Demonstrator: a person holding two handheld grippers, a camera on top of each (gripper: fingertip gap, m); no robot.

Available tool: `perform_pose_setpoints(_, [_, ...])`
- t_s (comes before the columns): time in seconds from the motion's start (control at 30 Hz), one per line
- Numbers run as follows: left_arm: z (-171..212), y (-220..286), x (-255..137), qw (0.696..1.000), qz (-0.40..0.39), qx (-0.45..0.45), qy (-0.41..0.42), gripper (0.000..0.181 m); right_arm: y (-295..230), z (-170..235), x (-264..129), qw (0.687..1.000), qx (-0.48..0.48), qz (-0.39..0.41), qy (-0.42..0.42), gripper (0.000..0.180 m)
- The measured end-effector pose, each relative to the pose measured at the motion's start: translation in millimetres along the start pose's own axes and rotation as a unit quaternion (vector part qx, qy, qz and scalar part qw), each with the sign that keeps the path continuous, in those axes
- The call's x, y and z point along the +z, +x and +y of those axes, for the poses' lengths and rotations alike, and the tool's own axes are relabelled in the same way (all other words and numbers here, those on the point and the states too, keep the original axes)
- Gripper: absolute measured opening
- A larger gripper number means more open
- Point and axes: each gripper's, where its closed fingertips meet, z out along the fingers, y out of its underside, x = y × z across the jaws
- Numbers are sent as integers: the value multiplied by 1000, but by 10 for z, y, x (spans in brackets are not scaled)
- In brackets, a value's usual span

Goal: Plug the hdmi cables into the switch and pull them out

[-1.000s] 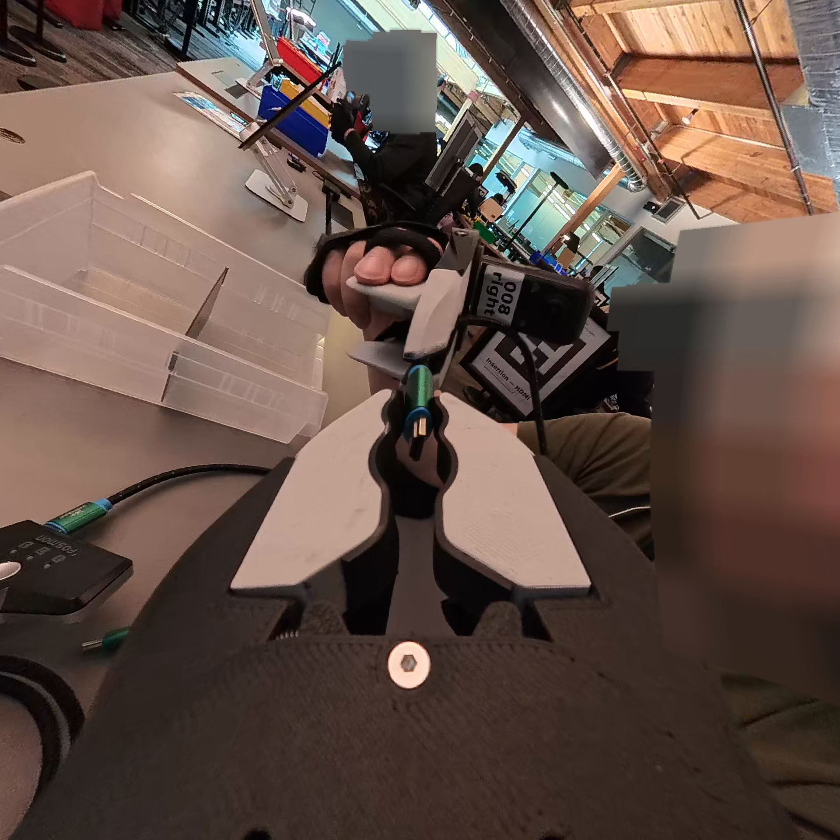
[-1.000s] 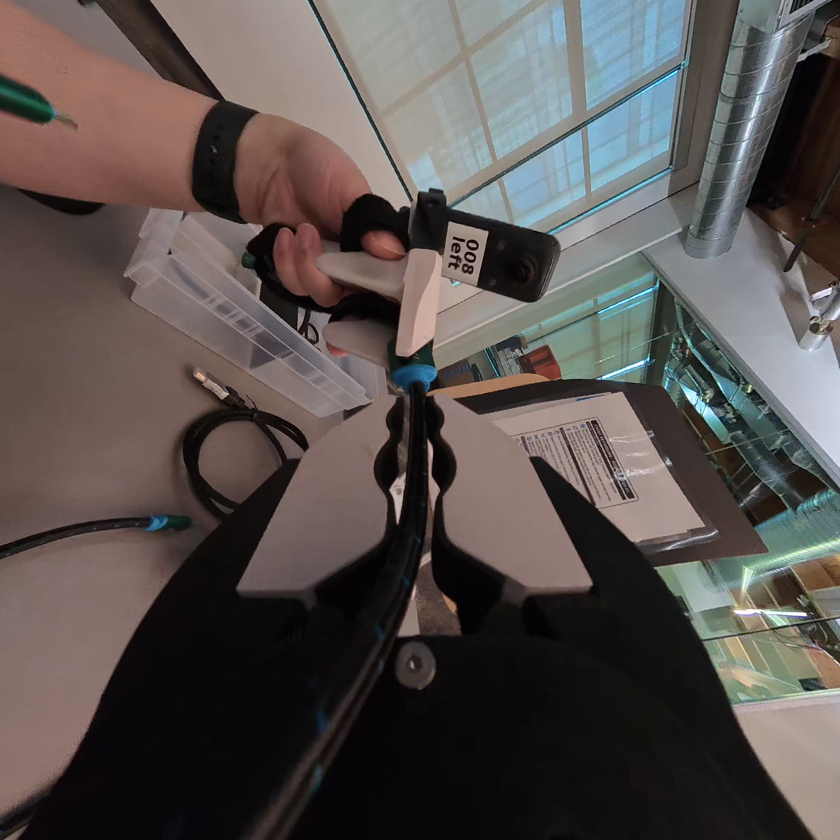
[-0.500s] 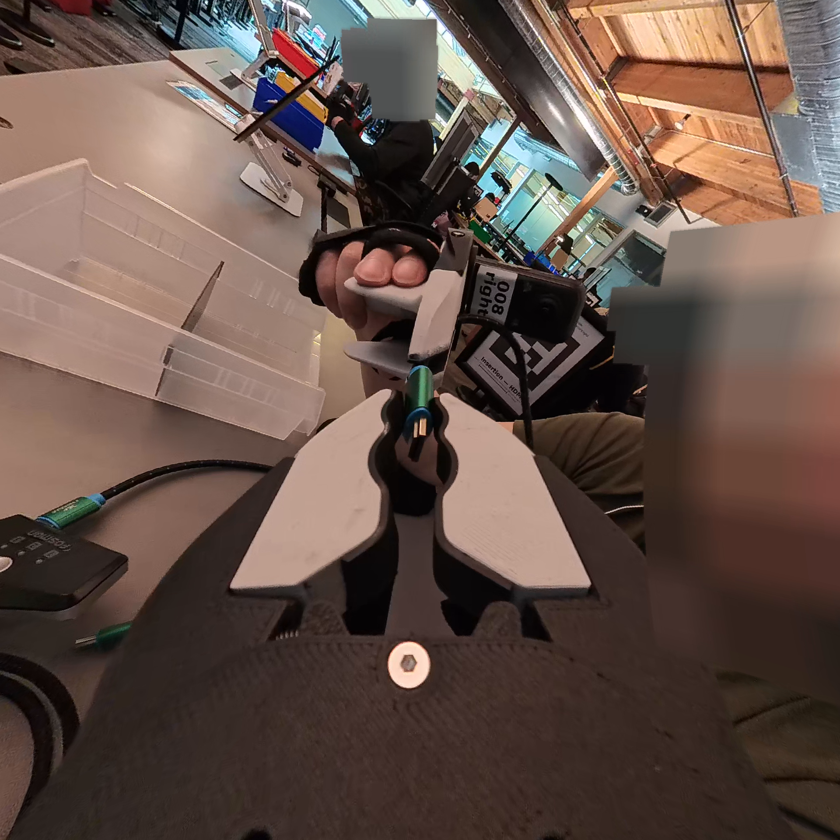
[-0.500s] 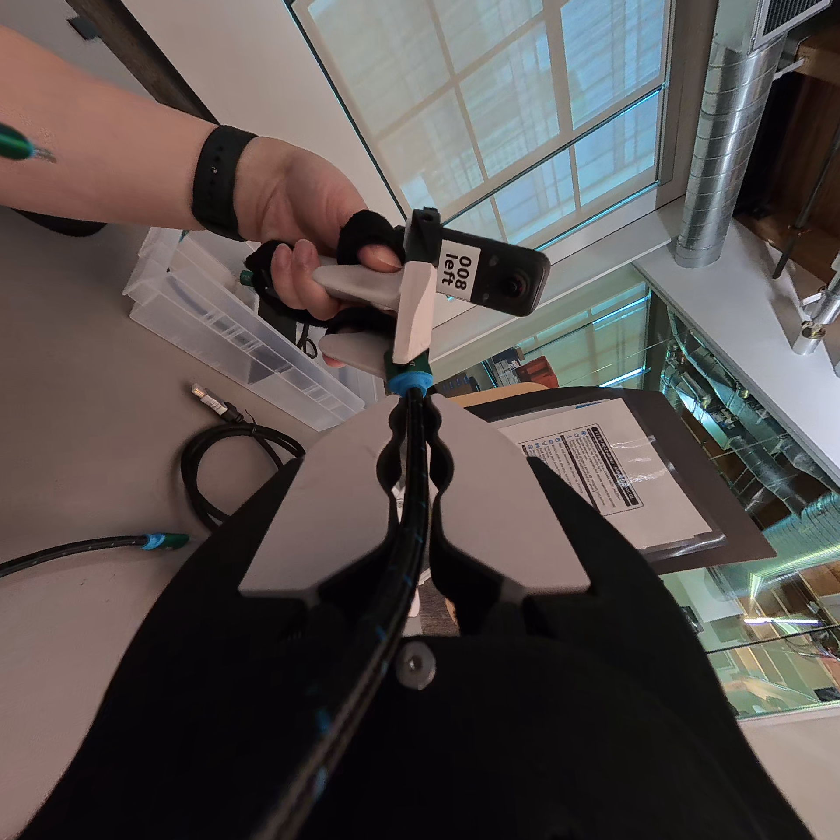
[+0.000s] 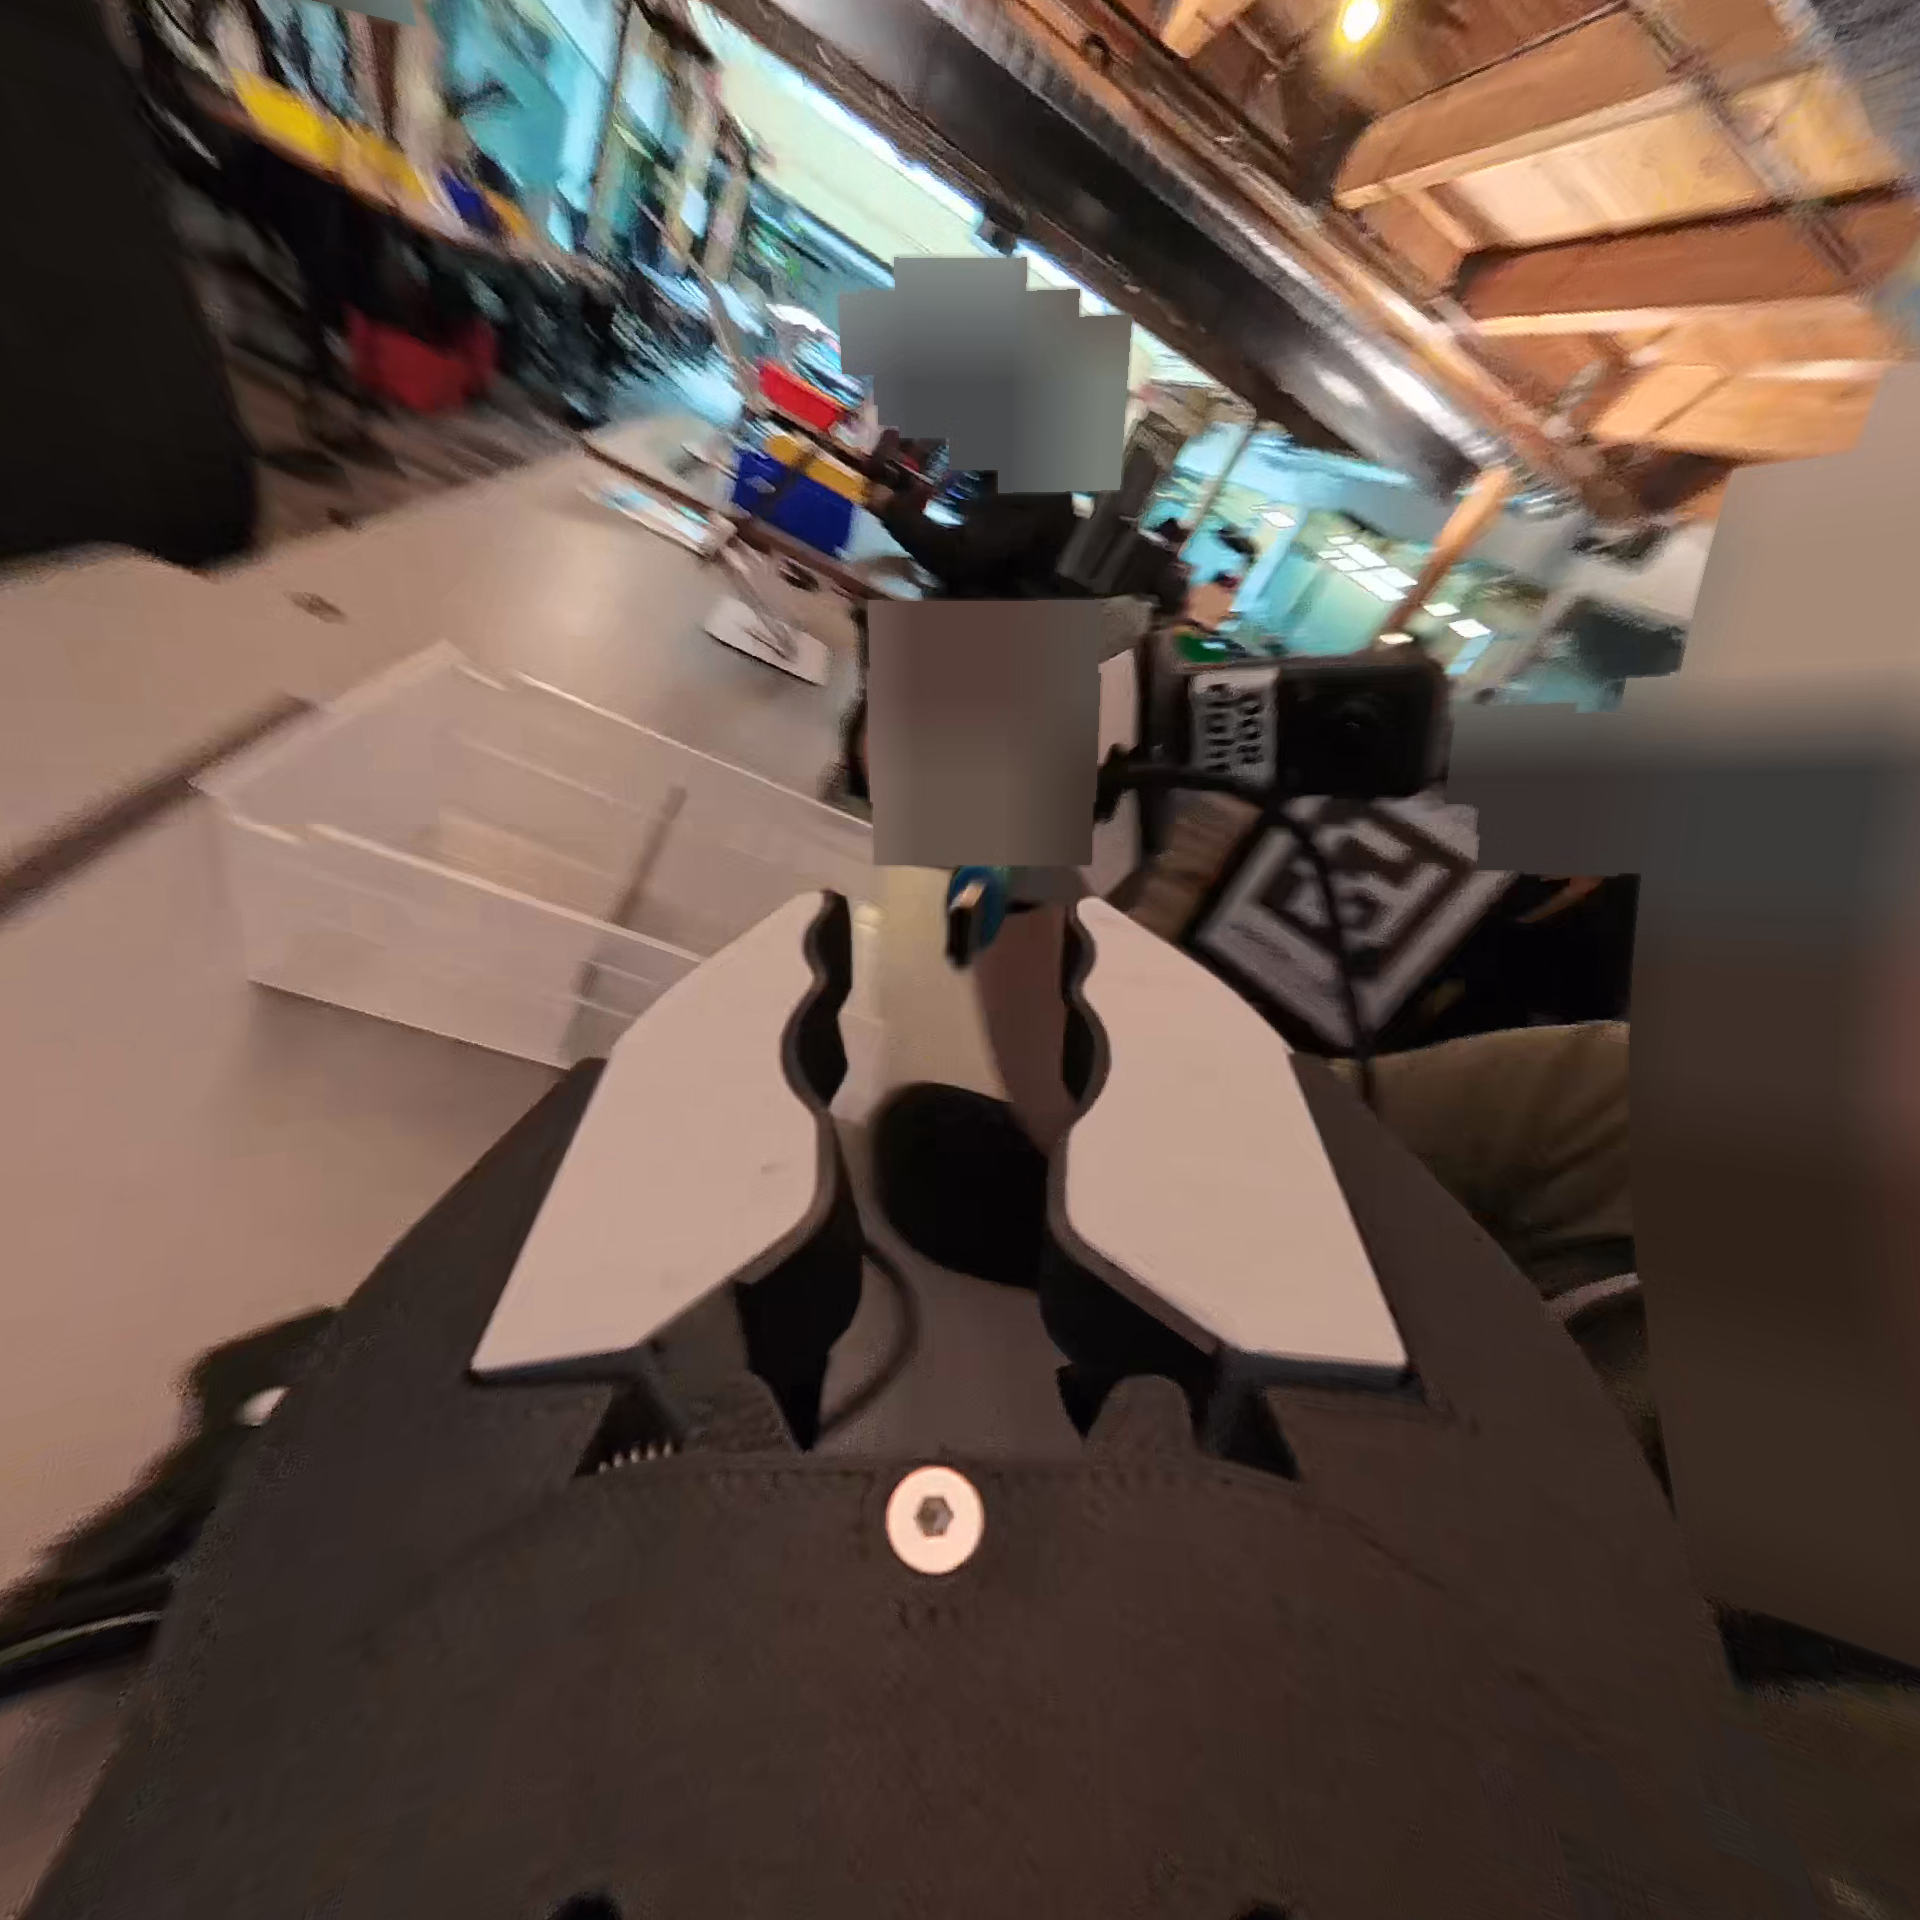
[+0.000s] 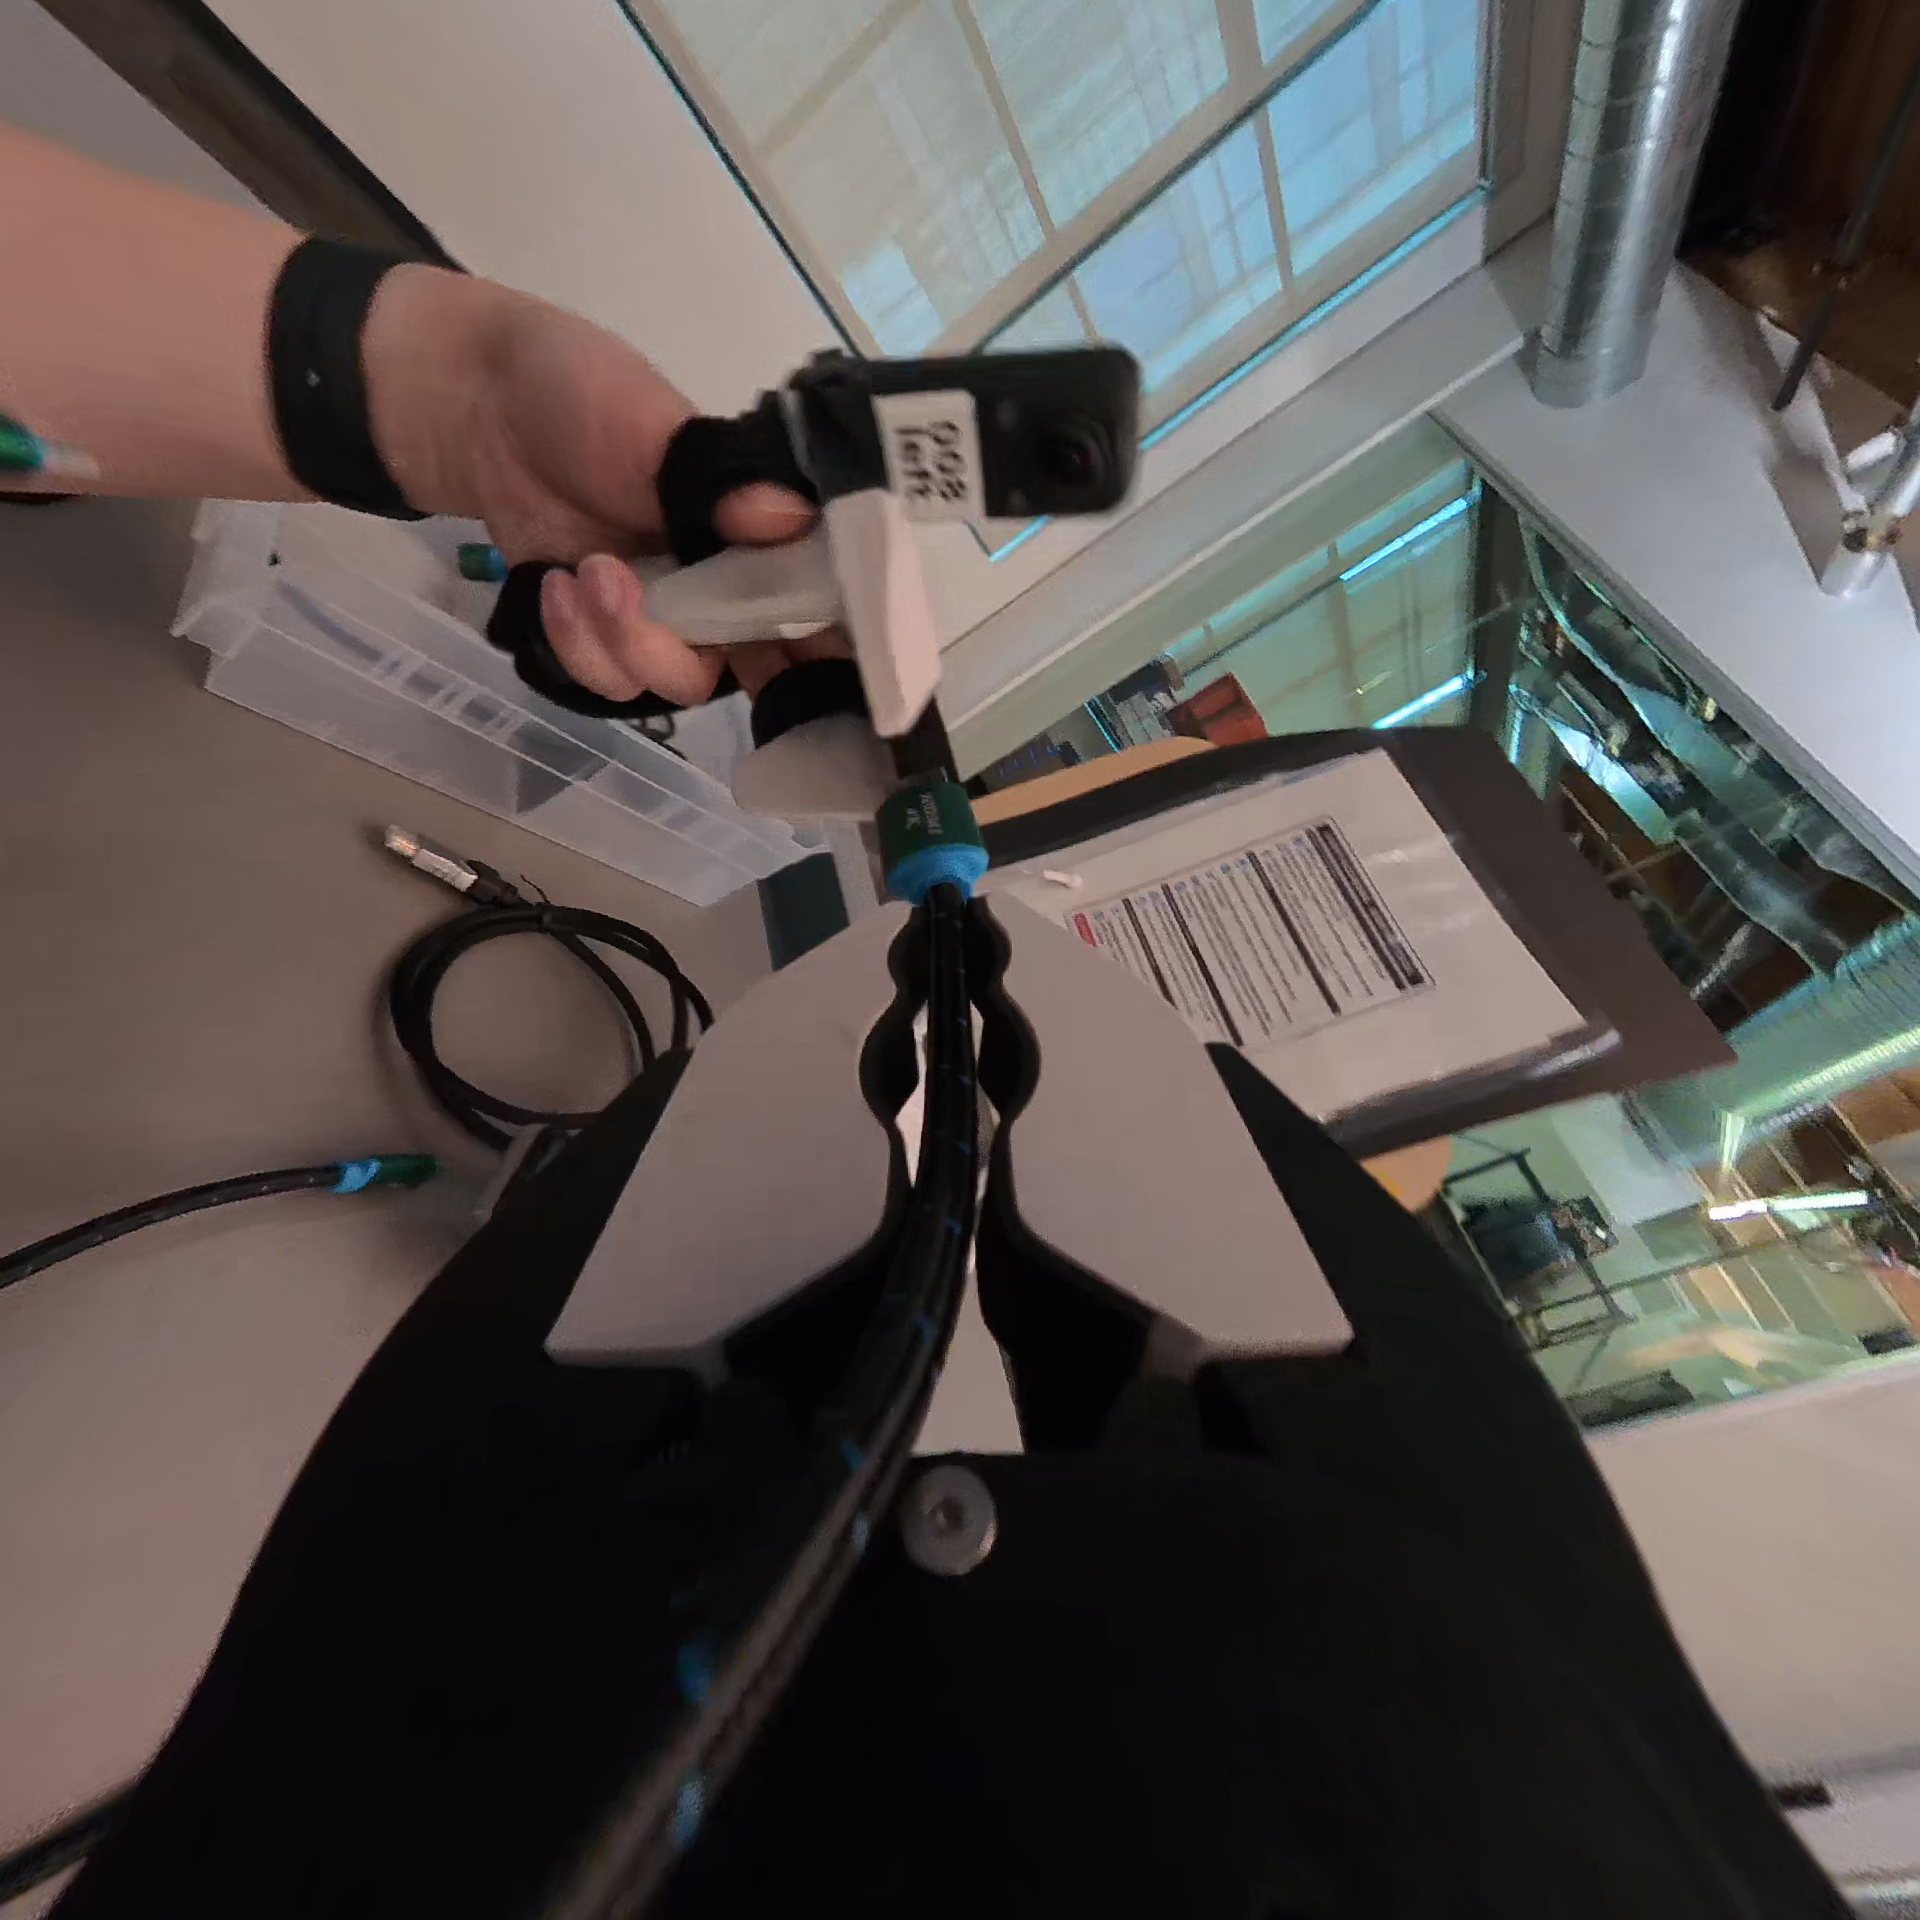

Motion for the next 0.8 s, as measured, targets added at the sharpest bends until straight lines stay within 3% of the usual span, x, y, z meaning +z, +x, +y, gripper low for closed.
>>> perform_pose_setpoints(0.03, [-15, -80, -21, 998, -34, 46, 4, 44, 77, 22, -75, 1000, 13, 10, 1, 9])
perform_pose_setpoints(0.13, [80, -391, -69, 965, -160, 204, -40, 61, 305, 46, -324, 998, 50, 41, 14, 8])
perform_pose_setpoints(0.23, [425, -551, 25, 918, -202, 308, -146, 61, 498, 41, -571, 994, 81, 70, 31, 8])
perform_pose_setpoints(0.37, [1093, -887, 68, 836, -223, 369, -341, 66, 731, 24, -912, 982, 141, 103, 76, 8])
perform_pose_setpoints(0.47, [1423, -1157, -9, 787, -236, 376, -429, 65, 883, 55, -1145, 969, 185, 127, 106, 8])
perform_pose_setpoints(0.6, [1657, -1461, -174, 743, -254, 381, -489, 63, 987, 92, -1320, 956, 223, 141, 131, 8])
perform_pose_setpoints(0.8, [1730, -1724, -179, 694, -275, 443, -496, 50, 1017, 88, -1367, 949, 241, 138, 150, 8])
